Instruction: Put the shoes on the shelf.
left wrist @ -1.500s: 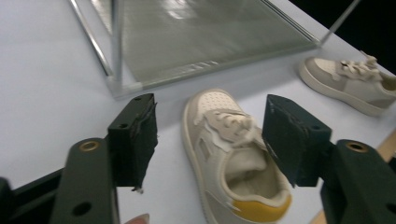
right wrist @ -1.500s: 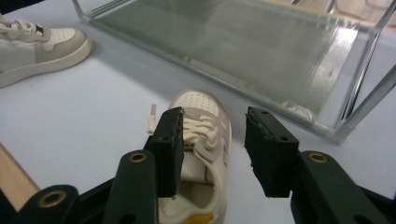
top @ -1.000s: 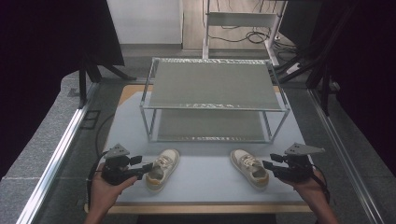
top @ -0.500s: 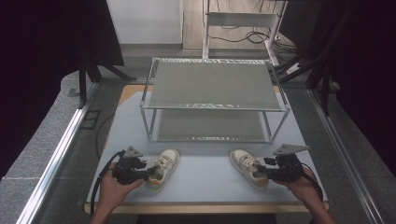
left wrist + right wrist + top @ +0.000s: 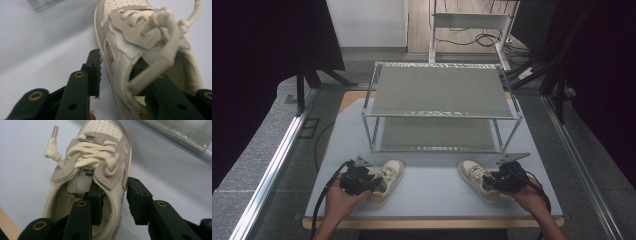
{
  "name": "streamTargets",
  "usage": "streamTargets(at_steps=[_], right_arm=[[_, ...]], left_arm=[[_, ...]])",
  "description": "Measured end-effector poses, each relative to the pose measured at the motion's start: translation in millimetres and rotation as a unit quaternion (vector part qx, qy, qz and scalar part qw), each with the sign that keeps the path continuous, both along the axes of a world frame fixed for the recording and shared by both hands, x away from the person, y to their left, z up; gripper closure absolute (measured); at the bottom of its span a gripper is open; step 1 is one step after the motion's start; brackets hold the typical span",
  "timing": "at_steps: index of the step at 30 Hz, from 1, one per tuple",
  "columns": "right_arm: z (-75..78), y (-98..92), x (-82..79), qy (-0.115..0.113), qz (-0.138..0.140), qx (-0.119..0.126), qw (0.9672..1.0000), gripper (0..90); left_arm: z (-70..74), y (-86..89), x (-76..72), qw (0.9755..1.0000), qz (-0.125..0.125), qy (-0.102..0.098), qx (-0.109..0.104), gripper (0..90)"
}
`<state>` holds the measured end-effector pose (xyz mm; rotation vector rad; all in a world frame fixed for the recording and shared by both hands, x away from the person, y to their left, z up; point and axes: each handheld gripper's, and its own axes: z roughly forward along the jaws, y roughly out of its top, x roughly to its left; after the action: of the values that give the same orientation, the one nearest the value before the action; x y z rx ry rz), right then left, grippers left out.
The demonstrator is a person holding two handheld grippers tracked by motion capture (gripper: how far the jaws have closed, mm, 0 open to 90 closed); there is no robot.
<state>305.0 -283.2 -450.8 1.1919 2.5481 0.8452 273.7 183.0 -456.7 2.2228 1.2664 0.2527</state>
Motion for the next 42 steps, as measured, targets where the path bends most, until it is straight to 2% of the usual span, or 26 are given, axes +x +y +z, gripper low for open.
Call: streamTargets(at_steps=[2, 8, 18, 20, 29, 35, 39, 42], right_arm=[[0.3, 0.3, 1.3, 0.007, -0.002, -0.002, 1.0000, 67.4], [0.1, 0.0, 5.1, 0.022, 0.000, -0.002, 0.9998, 70.2], [-0.3, 0.5, 4.3, 0.018, -0.007, -0.006, 0.9998, 74.5], [-0.6, 1.1, 4.0, 0.012, -0.006, -0.014, 0.9998, 75.6], [-1.4, 0.9, 3.5, 0.009, -0.009, -0.012, 0.9998, 76.1], [-1.7, 0.5, 2.5, 0.006, -0.012, -0.010, 0.9999, 76.6], [-1.7, -0.1, 2.0, 0.002, -0.017, -0.008, 0.9998, 77.7], [-1.5, -2.3, 2.9, 0.003, -0.019, -0.002, 0.9998, 78.0]], left_arm=[[-0.6, -0.3, 1.0, 1.0000, 0.000, 0.005, -0.002, 71.1], [-2.2, -2.6, 4.5, 0.9999, 0.003, 0.014, 0.005, 72.7], [-4.2, -4.7, 7.7, 0.9997, 0.009, 0.023, 0.002, 71.5], [-4.3, -5.3, 8.5, 0.9997, 0.010, 0.023, 0.003, 71.2], [-3.5, -5.2, 10.4, 0.9994, 0.017, 0.031, 0.002, 73.4], [-3.2, -4.6, 9.3, 0.9995, 0.022, 0.024, 0.004, 78.0], [-3.6, -3.1, 9.2, 0.9995, 0.028, 0.010, 0.008, 82.2], [-3.6, -0.8, 10.2, 0.9995, 0.027, 0.013, 0.003, 82.8]])
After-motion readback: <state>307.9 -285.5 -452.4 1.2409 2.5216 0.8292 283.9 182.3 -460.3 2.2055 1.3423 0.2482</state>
